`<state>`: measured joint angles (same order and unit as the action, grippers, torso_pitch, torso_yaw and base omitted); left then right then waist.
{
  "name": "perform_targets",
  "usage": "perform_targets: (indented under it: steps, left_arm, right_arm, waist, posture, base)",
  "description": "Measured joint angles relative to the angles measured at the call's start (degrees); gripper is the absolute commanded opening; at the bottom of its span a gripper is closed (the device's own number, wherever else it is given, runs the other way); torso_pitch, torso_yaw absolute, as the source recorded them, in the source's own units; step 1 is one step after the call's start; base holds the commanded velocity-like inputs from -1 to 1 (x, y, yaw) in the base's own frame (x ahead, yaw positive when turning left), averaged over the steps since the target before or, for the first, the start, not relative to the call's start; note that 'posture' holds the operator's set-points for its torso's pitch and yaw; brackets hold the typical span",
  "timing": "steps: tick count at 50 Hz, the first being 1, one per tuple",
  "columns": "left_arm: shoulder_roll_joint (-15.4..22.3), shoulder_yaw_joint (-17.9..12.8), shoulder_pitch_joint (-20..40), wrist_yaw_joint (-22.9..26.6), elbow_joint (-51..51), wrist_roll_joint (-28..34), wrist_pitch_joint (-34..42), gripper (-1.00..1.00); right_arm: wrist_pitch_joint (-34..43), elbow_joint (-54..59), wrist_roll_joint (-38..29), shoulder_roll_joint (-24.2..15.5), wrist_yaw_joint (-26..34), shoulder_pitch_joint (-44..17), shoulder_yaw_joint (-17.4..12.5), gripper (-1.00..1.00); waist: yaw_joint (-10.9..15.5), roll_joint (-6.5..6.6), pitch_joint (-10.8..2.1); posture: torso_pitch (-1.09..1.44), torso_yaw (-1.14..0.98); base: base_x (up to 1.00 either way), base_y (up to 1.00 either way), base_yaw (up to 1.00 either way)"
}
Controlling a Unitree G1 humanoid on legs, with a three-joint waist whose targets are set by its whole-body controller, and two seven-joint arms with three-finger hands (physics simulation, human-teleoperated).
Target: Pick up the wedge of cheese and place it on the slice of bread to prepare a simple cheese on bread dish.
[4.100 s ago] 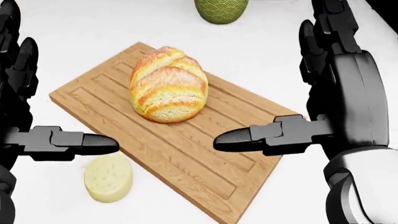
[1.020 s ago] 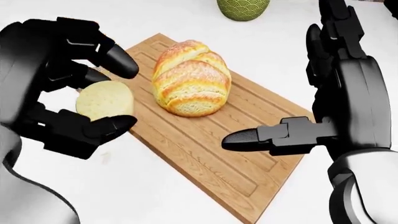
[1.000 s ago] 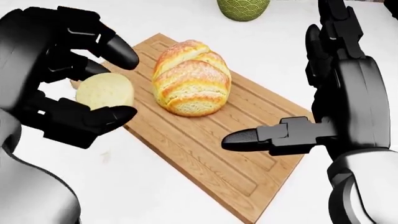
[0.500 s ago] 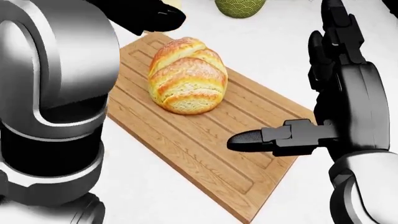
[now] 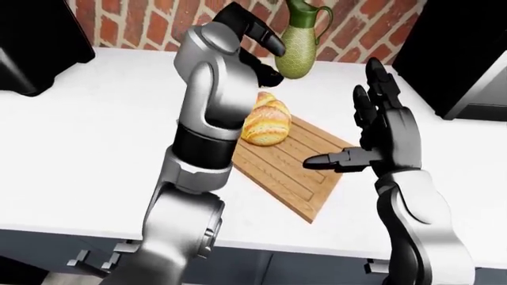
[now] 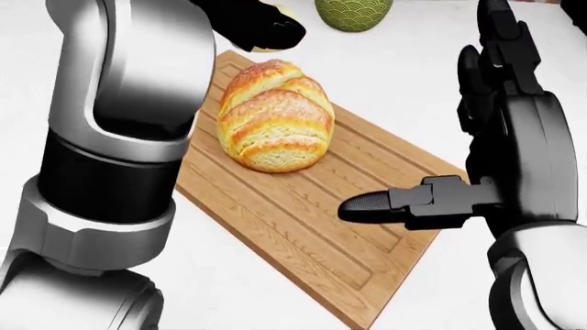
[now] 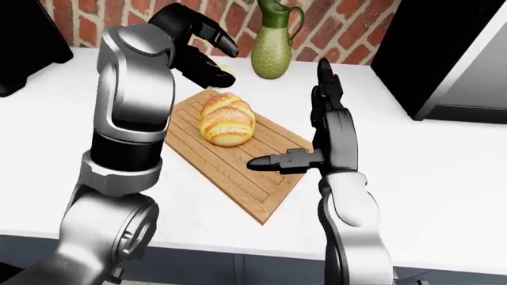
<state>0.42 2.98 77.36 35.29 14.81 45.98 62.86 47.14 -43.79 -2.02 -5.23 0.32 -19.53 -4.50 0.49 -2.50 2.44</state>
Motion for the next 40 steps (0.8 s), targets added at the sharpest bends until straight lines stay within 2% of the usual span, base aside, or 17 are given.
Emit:
perform_targets:
  steps: [9, 23, 40]
  left_arm:
    - [-0.3, 0.63, 0.2, -3.72, 3.27, -3.63, -1.81, -0.33]
    - [-0.84, 1.51, -1.27, -4.89, 4.12, -4.69, -2.64, -0.33]
    - [-1.74, 1.2, -1.79, -6.65, 6.89, -5.35, -5.0, -0.29]
  right_arm:
    - [0.05, 0.49, -0.05, 0.08, 0.02, 0.0, 0.24, 1.0]
    - [-0.43, 0.72, -0.01, 0.0, 0.0, 0.12, -0.1, 1.0]
    - [-1.32, 1.36, 0.46, -0.05, -0.03, 0.78, -0.5, 1.0]
  waist:
    - [0.03, 0.02, -0.04]
    - [0.0, 0.05, -0.12]
    - [-0.02, 0.06, -0.28]
  posture:
    - [0.0, 0.0]
    - [0.0, 0.0]
    - [0.0, 0.0]
  base:
    - [0.0, 0.0, 0.0]
    - [0.0, 0.0, 0.0]
    - [0.0, 0.0, 0.0]
